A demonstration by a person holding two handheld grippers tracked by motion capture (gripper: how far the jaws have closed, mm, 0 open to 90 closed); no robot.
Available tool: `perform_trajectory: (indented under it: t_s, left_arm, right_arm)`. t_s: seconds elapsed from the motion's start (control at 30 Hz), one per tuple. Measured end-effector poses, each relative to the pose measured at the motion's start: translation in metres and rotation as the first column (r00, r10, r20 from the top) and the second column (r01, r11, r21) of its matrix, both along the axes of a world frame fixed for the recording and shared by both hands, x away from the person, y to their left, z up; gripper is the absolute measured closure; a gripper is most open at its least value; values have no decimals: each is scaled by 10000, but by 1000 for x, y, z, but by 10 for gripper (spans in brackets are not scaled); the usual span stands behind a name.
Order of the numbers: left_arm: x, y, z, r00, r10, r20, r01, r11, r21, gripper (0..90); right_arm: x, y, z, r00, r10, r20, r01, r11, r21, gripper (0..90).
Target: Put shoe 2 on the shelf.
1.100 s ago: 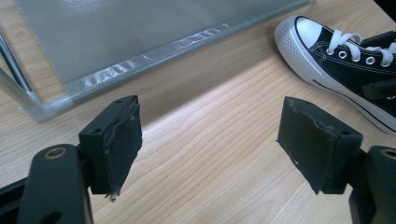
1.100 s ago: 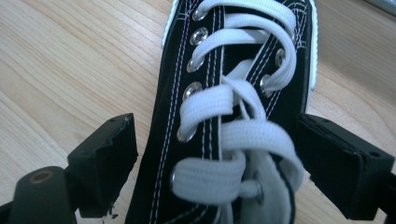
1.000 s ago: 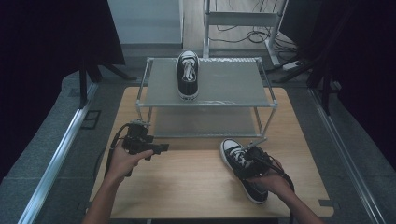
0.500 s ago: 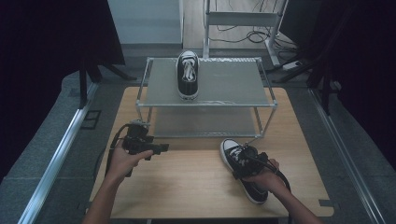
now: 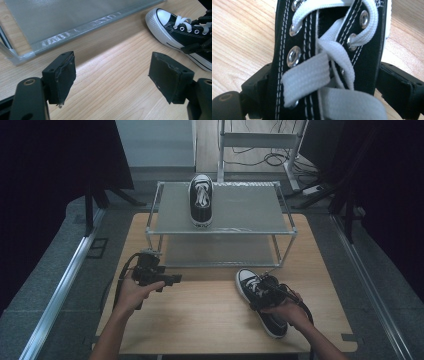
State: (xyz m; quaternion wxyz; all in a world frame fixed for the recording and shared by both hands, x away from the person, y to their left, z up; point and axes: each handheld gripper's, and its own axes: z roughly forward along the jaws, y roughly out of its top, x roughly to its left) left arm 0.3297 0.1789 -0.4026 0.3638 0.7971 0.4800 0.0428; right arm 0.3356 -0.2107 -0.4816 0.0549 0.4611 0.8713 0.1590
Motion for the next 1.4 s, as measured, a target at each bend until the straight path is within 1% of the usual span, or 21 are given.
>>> perform_trajectory:
  t_s: [0.13, 0.23, 0.27, 0.3, 0.33, 0.4, 0.43, 0.6, 0.63, 0.67, 0.93, 0.97, 1.0, 1.03, 1.07, 1.2, 1.23, 1.27, 1.3, 1.33, 1.4]
  left_arm:
    - [0, 2, 0, 10000, 37, 16, -37, 10000, 9, 220]
    - [0, 2, 1, 10000, 41, 13, -41, 10000, -23, 220]
    - [0, 2, 1, 10000, 48, 8, -48, 10000, -16, 220]
    - [0, 2, 1, 10000, 48, -1, -48, 10000, -30, 220]
    - [0, 2, 1, 10000, 48, -1, -48, 10000, -30, 220]
    - [0, 3, 1, 10000, 65, 3, -65, 10000, -44, 221]
    - [0, 3, 1, 10000, 60, 5, -60, 10000, -51, 221]
    - [-1, 4, 2, 10000, 78, 16, -78, 9999, -73, 221]
    - [-1, 5, 2, 10000, 85, 19, -84, 9999, -104, 221]
    - [-1, 5, 2, 10000, 85, 19, -84, 9999, -104, 221]
    - [-2, 5, 3, 10000, 83, 32, -82, 9999, -113, 221]
    - [-3, 5, 3, 10000, 82, 32, -82, 9999, -106, 221]
    - [-3, 5, 4, 10000, 81, 29, -81, 9999, -103, 221]
    - [-3, 5, 4, 10000, 83, 28, -83, 9999, -108, 221]
    - [-3, 5, 3, 10000, 83, 30, -83, 9999, -121, 221]
    - [-3, 5, 3, 10000, 74, 21, -73, 9999, -122, 221]
    - [-2, 5, 3, 10000, 70, 15, -69, 9999, -124, 221]
    - [-2, 5, 3, 10000, 66, 10, -66, 9999, -130, 221]
    - [-2, 5, 3, 10000, 74, 6, -74, 9999, -132, 222]
    - [-2, 5, 3, 10000, 74, 6, -74, 9999, -132, 222]
    - [-2, 5, 3, 10000, 59, 3, -59, 9999, -133, 222]
  right_arm:
    - [0, -2, 1, 9998, 185, 9, -185, 9998, 96, 99]
    - [0, -2, 2, 9996, 237, -125, -234, 9994, 252, 102]
    - [-1, -2, 4, 9995, 282, -131, -278, 9991, 311, 102]
    - [-3, -2, 8, 9992, 399, -26, -398, 9986, 358, 104]
    - [-3, -2, 8, 9992, 399, -26, -398, 9986, 358, 104]
    - [-5, -2, 17, 9981, 610, 81, -613, 9970, 473, 106]
    - [-5, -2, 17, 9981, 610, 81, -613, 9970, 473, 106]
    - [-12, -1, 38, 9954, 889, 343, -908, 9941, 587, 107]
    - [-15, 0, 49, 9935, 1045, 444, -1071, 9923, 615, 107]
    - [-15, 0, 49, 9935, 1045, 444, -1071, 9923, 615, 107]
    - [-20, 3, 88, 9858, 1419, 898, -1494, 9853, 827, 107]
    - [-21, 4, 97, 9838, 1507, 967, -1595, 9830, 905, 107]
    - [-21, 4, 97, 9838, 1507, 967, -1595, 9830, 905, 107]
    - [-21, 5, 106, 9827, 1533, 1042, -1636, 9816, 984, 107]
    - [-21, 5, 106, 9827, 1533, 1042, -1636, 9816, 984, 107]
    - [-20, 8, 122, 9787, 1649, 1224, -1775, 9790, 1006, 107]
    - [-20, 9, 131, 9767, 1694, 1320, -1833, 9778, 1019, 107]
    - [-20, 9, 131, 9767, 1694, 1320, -1833, 9778, 1019, 107]
    - [-20, 11, 139, 9746, 1747, 1402, -1902, 9760, 1058, 107]
    - [-20, 11, 139, 9746, 1747, 1402, -1902, 9760, 1058, 107]
    - [-19, 13, 147, 9730, 1772, 1480, -1945, 9744, 1124, 108]
